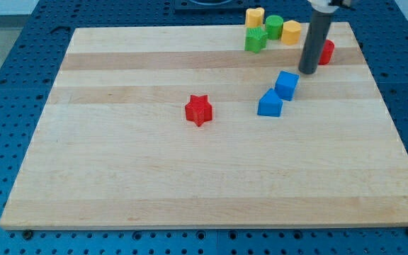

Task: Push the red circle closer to the blue cube

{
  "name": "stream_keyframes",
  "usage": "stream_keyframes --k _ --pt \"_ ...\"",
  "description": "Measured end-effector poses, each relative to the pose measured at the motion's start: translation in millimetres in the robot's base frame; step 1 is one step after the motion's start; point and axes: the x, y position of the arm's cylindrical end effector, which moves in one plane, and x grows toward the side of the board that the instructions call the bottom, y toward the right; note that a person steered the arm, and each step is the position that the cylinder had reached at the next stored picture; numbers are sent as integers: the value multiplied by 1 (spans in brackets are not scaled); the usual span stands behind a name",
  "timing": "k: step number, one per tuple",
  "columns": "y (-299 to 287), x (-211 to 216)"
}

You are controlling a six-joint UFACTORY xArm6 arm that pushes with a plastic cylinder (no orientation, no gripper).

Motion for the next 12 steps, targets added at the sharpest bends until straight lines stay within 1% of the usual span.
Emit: stream_keyframes --k 1,2,3,4,5,6,7,8,9,10,11,12 --pt "-13 24" --pt "-38 44" --pt "-38 59" --pt "-6 49" --pt "59 14" --pt "124 -33" --pt "134 -75" --pt "102 -79" --pt "37 -69" --pt "-30 -42" --pt "-70 -22" --pt "-39 -53"
